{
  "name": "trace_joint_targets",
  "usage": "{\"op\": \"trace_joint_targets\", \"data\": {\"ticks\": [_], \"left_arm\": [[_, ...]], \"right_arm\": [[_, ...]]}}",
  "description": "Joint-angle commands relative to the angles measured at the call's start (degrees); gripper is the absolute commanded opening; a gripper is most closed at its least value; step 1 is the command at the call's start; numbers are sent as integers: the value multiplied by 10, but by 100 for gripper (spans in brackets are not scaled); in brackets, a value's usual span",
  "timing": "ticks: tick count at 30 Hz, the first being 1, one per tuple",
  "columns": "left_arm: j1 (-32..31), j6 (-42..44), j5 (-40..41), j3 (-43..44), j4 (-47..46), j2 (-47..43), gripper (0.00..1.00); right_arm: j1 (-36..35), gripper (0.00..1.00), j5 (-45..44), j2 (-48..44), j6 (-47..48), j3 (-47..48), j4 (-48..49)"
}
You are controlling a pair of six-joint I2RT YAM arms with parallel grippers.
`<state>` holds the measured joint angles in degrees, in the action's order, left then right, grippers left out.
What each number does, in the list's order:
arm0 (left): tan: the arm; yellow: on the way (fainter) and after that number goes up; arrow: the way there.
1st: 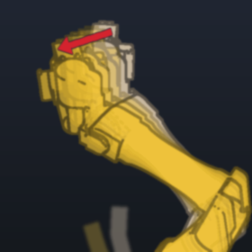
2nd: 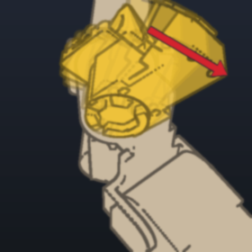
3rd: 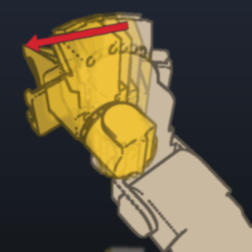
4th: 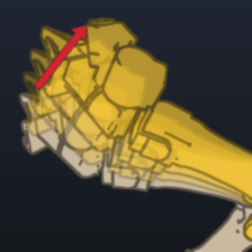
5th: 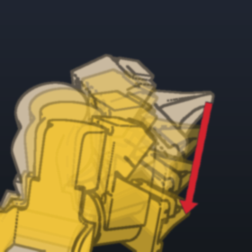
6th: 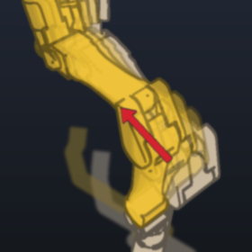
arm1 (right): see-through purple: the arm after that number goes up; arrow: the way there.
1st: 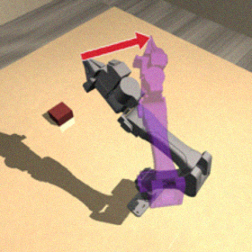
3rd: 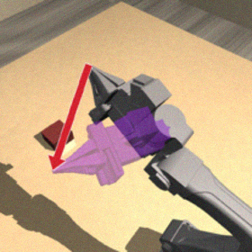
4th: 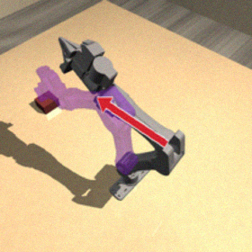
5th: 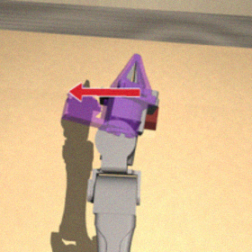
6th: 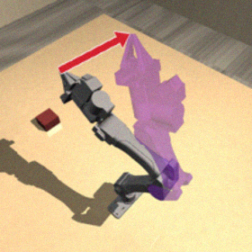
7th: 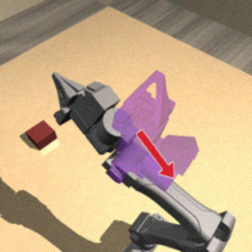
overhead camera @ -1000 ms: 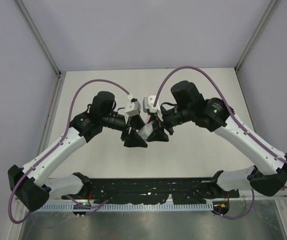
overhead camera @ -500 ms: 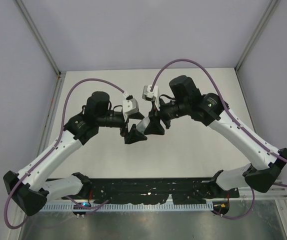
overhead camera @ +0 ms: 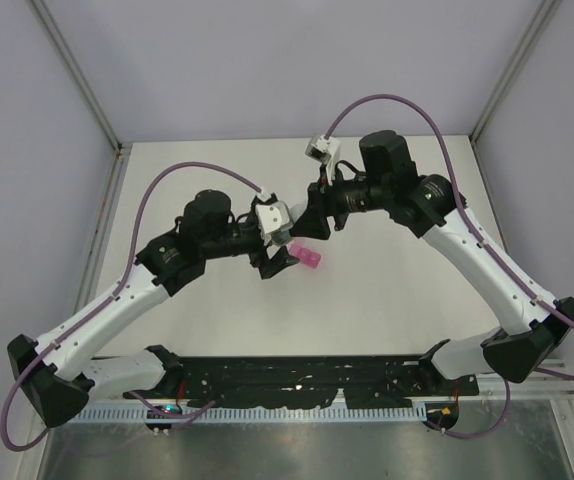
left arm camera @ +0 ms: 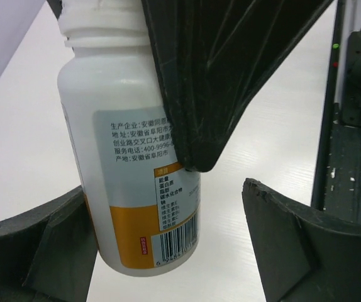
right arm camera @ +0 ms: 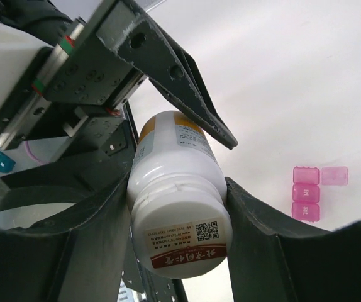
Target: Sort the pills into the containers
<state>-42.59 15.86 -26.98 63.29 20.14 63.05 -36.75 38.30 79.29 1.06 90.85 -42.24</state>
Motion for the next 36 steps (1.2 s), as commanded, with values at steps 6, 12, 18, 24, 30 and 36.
{"op": "trace_joint_targets", "data": {"ticks": [6,12,18,24,30,36], "left_arm": [[-9,16,80,21,-39,20,75],[-9,14,68,26,-37,18,72],[-9,11,64,33,-29,20,54],[-9,9,60,31,-25,22,16],[-9,4,51,19,-31,12,0],[-5,1,30,1,-33,-10,0]], "right_arm": [[14,6,34,-12,-45,-8,67],[14,6,32,-16,-37,-20,68],[14,6,30,-15,-35,-26,70],[14,6,28,-16,-34,-30,72],[14,35,27,-26,-17,-40,73],[14,88,12,-45,13,-38,59]]}}
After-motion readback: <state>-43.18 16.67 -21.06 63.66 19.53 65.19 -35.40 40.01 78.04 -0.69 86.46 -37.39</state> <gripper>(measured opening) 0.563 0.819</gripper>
